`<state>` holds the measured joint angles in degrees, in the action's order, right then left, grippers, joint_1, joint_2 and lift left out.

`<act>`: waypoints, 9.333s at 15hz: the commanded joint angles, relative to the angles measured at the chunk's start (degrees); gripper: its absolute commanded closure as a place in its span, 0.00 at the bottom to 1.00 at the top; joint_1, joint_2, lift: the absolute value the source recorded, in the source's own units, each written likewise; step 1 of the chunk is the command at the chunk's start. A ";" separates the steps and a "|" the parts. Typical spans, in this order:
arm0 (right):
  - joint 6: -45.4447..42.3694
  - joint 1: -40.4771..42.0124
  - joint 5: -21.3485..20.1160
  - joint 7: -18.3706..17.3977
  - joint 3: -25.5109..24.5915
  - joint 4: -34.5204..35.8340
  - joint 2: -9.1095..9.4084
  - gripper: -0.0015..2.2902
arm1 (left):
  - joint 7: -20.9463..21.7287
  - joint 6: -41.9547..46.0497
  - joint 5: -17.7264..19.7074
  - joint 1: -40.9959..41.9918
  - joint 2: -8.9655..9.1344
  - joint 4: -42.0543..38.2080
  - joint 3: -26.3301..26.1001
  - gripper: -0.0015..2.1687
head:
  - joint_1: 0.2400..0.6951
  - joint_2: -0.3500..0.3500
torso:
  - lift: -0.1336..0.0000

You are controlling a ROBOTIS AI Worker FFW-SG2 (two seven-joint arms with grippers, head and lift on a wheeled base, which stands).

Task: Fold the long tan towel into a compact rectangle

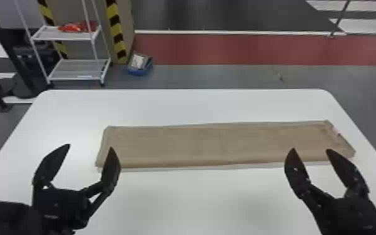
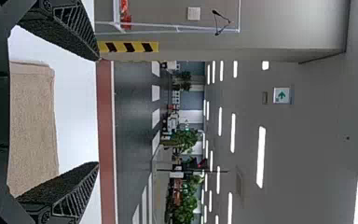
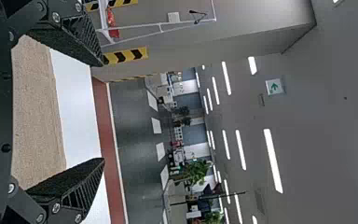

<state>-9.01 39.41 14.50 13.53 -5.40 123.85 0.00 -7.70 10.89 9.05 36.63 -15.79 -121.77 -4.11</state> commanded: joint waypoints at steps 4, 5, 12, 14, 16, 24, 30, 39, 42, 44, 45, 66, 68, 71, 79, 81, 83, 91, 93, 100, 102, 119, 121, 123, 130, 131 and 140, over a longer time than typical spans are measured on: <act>0.00 0.05 0.00 -0.09 0.04 -0.01 0.05 0.08 | -0.30 -0.13 0.00 0.02 0.14 0.04 0.07 0.04 | 1.00 0.49 | 0.08; 0.00 -0.04 0.00 -0.09 0.04 -0.10 0.05 0.08 | -0.30 -0.13 0.00 0.02 0.14 0.13 0.07 0.04 | 1.00 0.49 | 0.08; 0.36 -0.04 -0.09 -0.09 -0.31 0.25 0.05 0.08 | -0.56 -0.13 0.00 0.02 -0.03 0.04 0.16 0.04 | 1.00 0.49 | 0.08; 3.70 -0.65 -0.97 -1.23 -0.49 0.60 0.05 0.08 | -0.56 -0.30 0.00 -0.07 -0.12 0.13 0.33 0.04 | 1.00 0.49 | 0.08; 4.58 -1.80 -1.58 -1.23 -1.01 0.87 0.05 0.08 | -0.39 -2.76 0.27 -0.95 -0.21 0.22 0.60 0.04 | 1.00 0.48 | 0.08; 28.48 -18.49 -0.35 -0.79 -10.24 -5.20 -5.80 0.08 | 0.32 -16.30 4.75 -16.86 0.14 6.63 -0.11 0.04 | 1.00 0.40 | 0.08; 21.45 -30.10 0.09 5.10 -9.01 -20.93 -8.61 0.10 | 0.23 -24.21 8.18 -27.23 0.67 15.33 -0.02 0.04 | 1.00 0.37 | 0.08; 15.12 -39.68 -4.31 6.42 -3.65 -34.99 -8.79 0.11 | 0.41 -40.03 9.05 -34.52 0.85 18.76 0.51 0.10 | 1.00 0.45 | 0.08; 14.77 -39.85 -5.54 6.51 -3.30 -36.05 -8.79 0.11 | 0.49 -45.48 8.44 -35.93 0.67 19.91 0.60 0.13 | 1.00 0.46 | 0.08; 13.01 -40.03 -6.59 6.42 -2.59 -37.63 -8.96 0.11 | 0.49 -50.40 7.47 -36.19 0.67 20.17 0.60 0.13 | 1.00 0.46 | 0.08; 12.84 -40.20 -6.77 6.42 -2.42 -38.42 -8.96 0.11 | 0.49 -51.10 7.38 -36.28 0.50 20.70 1.03 0.13 | 1.00 0.47 | 0.08; 12.84 -39.41 -8.79 5.98 -0.40 -37.98 -9.40 0.11 | 2.60 -58.31 9.93 -36.63 0.32 17.44 3.06 0.63 | 1.00 0.50 | 0.08; 12.66 -40.03 -9.32 5.98 0.48 -38.42 -9.23 0.11 | 2.43 -58.13 12.22 -37.16 0.41 15.42 3.41 0.63 | 1.00 0.51 | 0.08; 12.31 -42.58 -9.23 6.42 2.77 -41.23 -9.05 0.11 | 0.58 -58.66 21.45 -39.01 0.76 12.08 5.08 0.63 | 1.00 0.51 | 0.08; 11.96 -48.64 -8.61 13.54 10.94 -49.93 -6.24 0.88 | -1.53 -66.75 48.25 -44.28 0.50 1.27 11.41 0.64 | 0.96 0.53 | 0.08; 11.96 -48.90 -8.35 13.71 12.61 -50.55 -4.57 0.88 | -2.32 -67.45 51.15 -45.69 0.14 0.57 12.28 0.63 | 0.94 0.55 | 0.08; 11.96 -49.34 -7.21 13.71 14.72 -51.25 -2.46 0.88 | -2.85 -68.68 51.68 -45.77 0.06 -0.84 12.90 0.63 | 0.92 0.57 | 0.08; 8.97 -56.11 -6.77 10.64 23.86 -62.33 0.05 0.88 | -3.20 -70.26 51.68 -45.42 -0.91 -3.39 13.78 0.63 | 0.90 0.73 | 0.08; 8.27 -57.96 -5.71 10.72 25.18 -64.35 0.05 0.88 | -3.20 -70.26 51.68 -45.60 -1.44 -3.30 14.22 0.63 | 0.90 0.75 | 0.08; 10.02 -51.81 -0.61 11.87 23.86 -53.19 0.05 0.78 | -3.20 -70.09 50.98 -45.77 -0.56 -3.12 12.64 0.63 | 0.87 0.78 | 0.08; 11.96 -48.38 -0.26 11.52 20.78 -45.36 -0.79 0.43 | -3.29 -70.09 49.48 -45.77 0.93 -3.12 10.53 0.63 | 0.87 0.78 | 0.08; -2.63 -33.79 13.98 10.90 -14.11 -42.55 -12.74 0.08 | -11.90 -46.53 19.43 -45.42 15.94 15.33 -26.91 0.64 | 0.88 0.00 | 0.08; -3.69 -34.05 13.98 10.99 -14.02 -43.78 -13.01 0.08 | -11.99 -46.00 19.25 -45.51 15.94 17.53 -28.23 0.64 | 0.90 0.00 | 0.08; -3.86 -34.05 14.06 11.34 -14.02 -44.13 -12.92 0.08 | -12.16 -42.31 19.16 -45.86 15.94 20.43 -29.64 0.64 | 0.93 0.00 | 0.08; -6.50 -32.47 15.12 11.95 -13.76 -45.19 -12.92 0.08 | -12.69 -30.36 20.39 -47.80 15.94 30.36 -33.51 0.63 | 0.96 0.00 | 0.08; -6.50 -32.47 15.12 12.04 -13.49 -45.19 -12.92 0.08 | -11.99 -27.55 21.27 -47.97 15.94 32.74 -33.77 0.51 | 0.97 0.00 | 0.08; -3.69 -32.29 14.41 8.88 -7.78 -39.56 -12.30 0.09 | -4.96 -36.86 26.37 -47.36 15.94 29.13 -31.57 0.02 | 1.00 0.00 | 0.08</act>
<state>-13.94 6.88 29.28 22.99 -14.62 82.02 -12.52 -11.82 -22.64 36.70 -12.14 0.00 -87.64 -36.87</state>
